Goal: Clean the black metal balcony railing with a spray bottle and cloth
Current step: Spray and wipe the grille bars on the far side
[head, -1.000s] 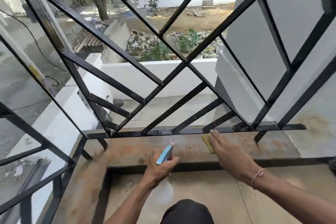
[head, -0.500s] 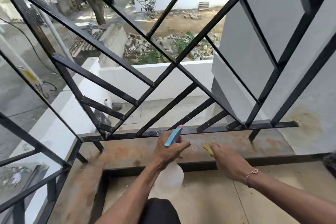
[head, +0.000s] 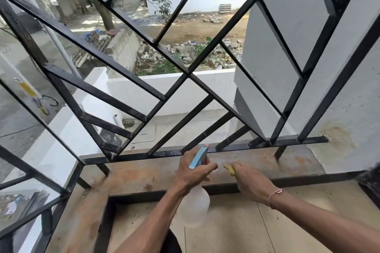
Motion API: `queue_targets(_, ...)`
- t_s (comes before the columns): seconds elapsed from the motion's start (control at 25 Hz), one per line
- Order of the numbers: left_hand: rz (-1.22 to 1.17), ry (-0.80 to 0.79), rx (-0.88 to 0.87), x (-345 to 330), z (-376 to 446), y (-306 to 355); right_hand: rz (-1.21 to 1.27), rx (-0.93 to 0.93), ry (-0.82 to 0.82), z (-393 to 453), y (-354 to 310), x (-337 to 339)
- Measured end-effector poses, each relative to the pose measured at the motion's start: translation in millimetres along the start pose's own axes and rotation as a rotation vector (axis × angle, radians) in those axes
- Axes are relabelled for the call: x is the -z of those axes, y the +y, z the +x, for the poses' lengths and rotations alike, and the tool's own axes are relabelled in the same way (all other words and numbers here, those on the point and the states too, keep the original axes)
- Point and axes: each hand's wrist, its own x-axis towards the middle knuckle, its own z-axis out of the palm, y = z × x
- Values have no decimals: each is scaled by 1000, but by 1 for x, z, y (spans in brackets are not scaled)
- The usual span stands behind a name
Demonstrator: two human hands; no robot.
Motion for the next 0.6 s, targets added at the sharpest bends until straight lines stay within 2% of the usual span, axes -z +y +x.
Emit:
queue_targets(0.16, 59, 87, 20, -1, 3, -5, 76, 30, 104, 8, -1, 7)
queue_targets(0.32, -16, 125, 90, 11, -6, -13, 258, 162, 320, 21, -22, 30)
queue_targets(0.4, -30, 140, 102, 19, -8, -17, 51, 294, 493, 35, -33, 51)
queue_targets(0.48, -28, 155, 117, 27, -7, -22, -327, 366, 638, 52, -44, 76)
queue_targets(0.52, -33, 157, 131, 30, -8, -25, -486, 376, 650, 58, -48, 84)
queue_targets(0.6, -37, 153, 147, 34, -11, -28, -701, 294, 544, 63, -50, 84)
